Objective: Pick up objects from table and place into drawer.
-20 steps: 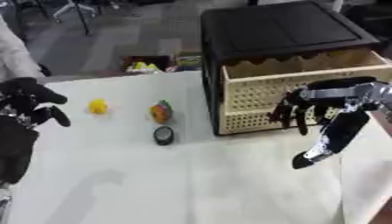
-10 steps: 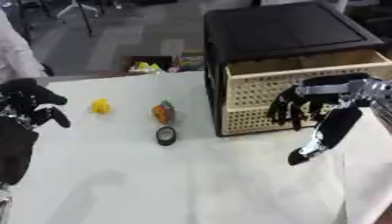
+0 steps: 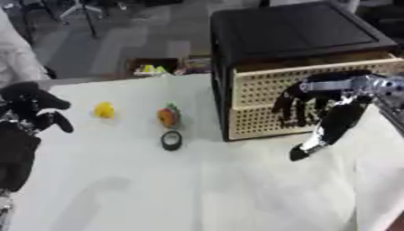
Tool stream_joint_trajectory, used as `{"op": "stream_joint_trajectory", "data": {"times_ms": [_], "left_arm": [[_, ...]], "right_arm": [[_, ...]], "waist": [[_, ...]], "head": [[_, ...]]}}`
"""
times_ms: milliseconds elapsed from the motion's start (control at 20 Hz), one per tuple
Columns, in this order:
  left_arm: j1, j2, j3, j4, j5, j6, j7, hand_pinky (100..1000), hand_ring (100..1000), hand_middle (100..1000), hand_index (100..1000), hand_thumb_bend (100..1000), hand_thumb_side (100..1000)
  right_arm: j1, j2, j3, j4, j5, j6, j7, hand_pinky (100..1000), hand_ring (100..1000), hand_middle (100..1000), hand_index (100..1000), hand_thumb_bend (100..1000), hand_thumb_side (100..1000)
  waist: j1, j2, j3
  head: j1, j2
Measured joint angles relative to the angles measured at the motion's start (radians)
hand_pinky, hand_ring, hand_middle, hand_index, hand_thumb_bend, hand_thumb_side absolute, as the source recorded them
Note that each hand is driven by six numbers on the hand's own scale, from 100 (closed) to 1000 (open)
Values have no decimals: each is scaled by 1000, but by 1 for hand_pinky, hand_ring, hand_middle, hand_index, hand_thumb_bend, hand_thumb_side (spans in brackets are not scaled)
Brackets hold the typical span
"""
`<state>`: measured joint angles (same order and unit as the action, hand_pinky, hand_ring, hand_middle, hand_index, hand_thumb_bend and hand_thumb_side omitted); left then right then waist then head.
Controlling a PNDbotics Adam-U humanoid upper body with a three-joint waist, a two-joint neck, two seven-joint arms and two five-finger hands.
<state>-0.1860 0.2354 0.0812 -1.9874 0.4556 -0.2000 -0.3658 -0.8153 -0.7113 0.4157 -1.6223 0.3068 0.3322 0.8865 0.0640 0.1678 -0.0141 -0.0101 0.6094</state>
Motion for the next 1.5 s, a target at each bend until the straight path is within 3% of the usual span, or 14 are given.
{"op": "stream_joint_trajectory", "data": {"times_ms": [400, 1200, 1500], "left_arm": [[1, -1, 2, 0, -1, 1, -1, 488, 668, 610, 777, 100, 1000], [1, -9, 3, 0, -8, 5, -5, 489, 667, 610, 777, 100, 1000], [1, -9, 8, 0, -9, 7, -3, 490, 667, 609, 777, 100, 1000]], "right_arm": [[-18, 24, -11, 41, 31, -4, 1, 100, 554, 626, 813, 687, 275], [12, 1, -34, 14, 16, 3, -13, 100, 541, 613, 799, 689, 281], [48, -26, -39, -54, -2, -6, -4, 100, 539, 609, 797, 706, 303]], "waist": [[1, 1, 1], [1, 5, 7], [-4, 5, 7]], "head": [[0, -5], [1, -12], [19, -12]]}}
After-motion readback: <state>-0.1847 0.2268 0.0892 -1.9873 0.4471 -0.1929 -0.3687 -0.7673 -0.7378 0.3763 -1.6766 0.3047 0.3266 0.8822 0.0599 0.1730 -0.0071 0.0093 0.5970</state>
